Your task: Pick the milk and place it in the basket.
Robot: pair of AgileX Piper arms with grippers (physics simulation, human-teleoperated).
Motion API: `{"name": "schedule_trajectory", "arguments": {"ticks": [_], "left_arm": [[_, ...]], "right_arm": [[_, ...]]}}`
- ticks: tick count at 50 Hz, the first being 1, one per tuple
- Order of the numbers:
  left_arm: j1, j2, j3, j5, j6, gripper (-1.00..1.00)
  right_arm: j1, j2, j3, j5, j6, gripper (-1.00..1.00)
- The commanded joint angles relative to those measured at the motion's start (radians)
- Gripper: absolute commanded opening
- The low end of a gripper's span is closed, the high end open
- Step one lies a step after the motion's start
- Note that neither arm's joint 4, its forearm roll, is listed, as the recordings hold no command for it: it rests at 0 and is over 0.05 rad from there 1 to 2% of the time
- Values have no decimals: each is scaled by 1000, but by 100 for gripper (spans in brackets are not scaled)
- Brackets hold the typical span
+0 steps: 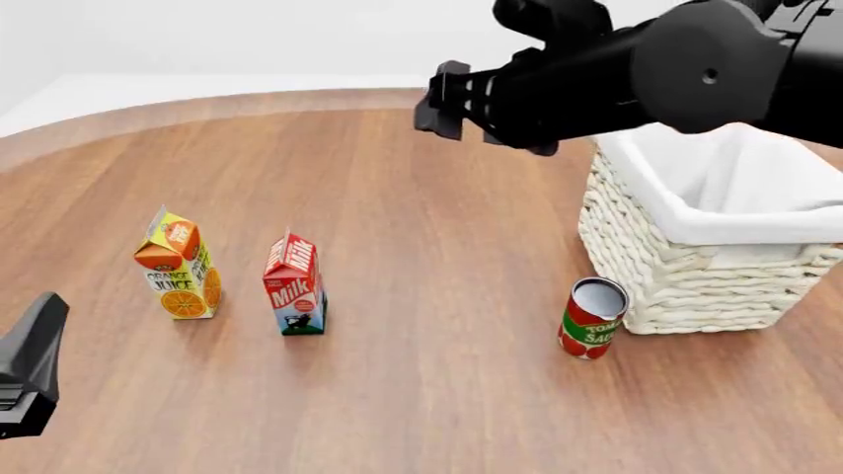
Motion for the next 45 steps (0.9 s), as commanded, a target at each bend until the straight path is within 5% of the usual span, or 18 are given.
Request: {"name": "schedule_trajectory", "arguments": {"ticks": [1, 28, 45], "left_arm": [[0, 0, 0, 0, 0, 100], [0, 0, 0, 0, 0, 100], [0, 0, 0, 0, 0, 100]], "right_arm": [[-9, 79, -46, -10, -44, 100], [17, 250, -163, -26, -137, 100], [49, 322, -226, -26, -93, 100]]}}
